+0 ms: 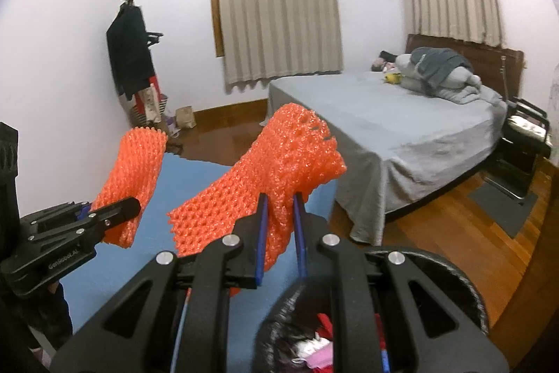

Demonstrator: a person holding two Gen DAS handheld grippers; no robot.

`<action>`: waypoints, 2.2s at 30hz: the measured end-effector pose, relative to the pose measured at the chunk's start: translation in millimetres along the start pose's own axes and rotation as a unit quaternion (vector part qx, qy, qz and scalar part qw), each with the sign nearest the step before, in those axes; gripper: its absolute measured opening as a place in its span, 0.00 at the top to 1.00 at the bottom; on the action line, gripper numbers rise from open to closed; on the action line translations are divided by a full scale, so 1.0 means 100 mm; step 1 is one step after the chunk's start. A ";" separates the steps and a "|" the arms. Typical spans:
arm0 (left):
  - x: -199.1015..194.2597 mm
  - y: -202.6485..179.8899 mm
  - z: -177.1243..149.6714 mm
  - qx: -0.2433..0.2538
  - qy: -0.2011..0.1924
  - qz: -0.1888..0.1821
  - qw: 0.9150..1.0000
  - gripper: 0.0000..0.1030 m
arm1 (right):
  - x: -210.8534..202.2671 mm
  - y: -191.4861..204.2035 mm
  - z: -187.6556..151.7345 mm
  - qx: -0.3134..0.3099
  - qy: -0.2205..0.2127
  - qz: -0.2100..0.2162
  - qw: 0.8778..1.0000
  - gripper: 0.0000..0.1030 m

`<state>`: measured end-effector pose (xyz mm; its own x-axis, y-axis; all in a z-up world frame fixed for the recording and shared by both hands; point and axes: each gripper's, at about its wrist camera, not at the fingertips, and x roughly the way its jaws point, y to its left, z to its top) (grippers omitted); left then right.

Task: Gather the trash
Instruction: 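Lift the orange mesh sheet with both grippers and carry it over the black bin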

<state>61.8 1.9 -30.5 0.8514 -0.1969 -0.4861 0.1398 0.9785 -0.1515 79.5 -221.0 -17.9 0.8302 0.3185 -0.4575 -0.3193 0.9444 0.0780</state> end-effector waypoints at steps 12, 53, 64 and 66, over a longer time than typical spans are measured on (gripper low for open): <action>-0.08 -0.52 0.00 0.042 -0.007 -0.047 0.998 0.81 | -0.46 -0.42 -0.19 0.012 -0.012 -0.055 0.998 0.87; 0.53 -1.53 -0.31 0.128 0.046 -0.176 0.975 0.81 | -0.68 -1.28 -0.83 0.066 0.036 -0.173 0.982 0.87; 0.90 -1.49 -0.44 0.131 0.085 -0.186 0.970 0.81 | -0.46 -1.34 -0.99 0.073 0.068 -0.174 0.980 0.87; 0.93 -1.49 -0.47 0.132 0.088 -0.187 0.970 0.81 | -0.41 -1.35 -1.01 0.075 0.073 -0.173 0.979 0.87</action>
<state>96.3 -165.2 -93.0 0.6205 -0.5250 -0.5826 0.5655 0.8142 -0.1315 42.6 -369.6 -99.3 0.7997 -0.0281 -0.5997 0.0497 0.9986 0.0195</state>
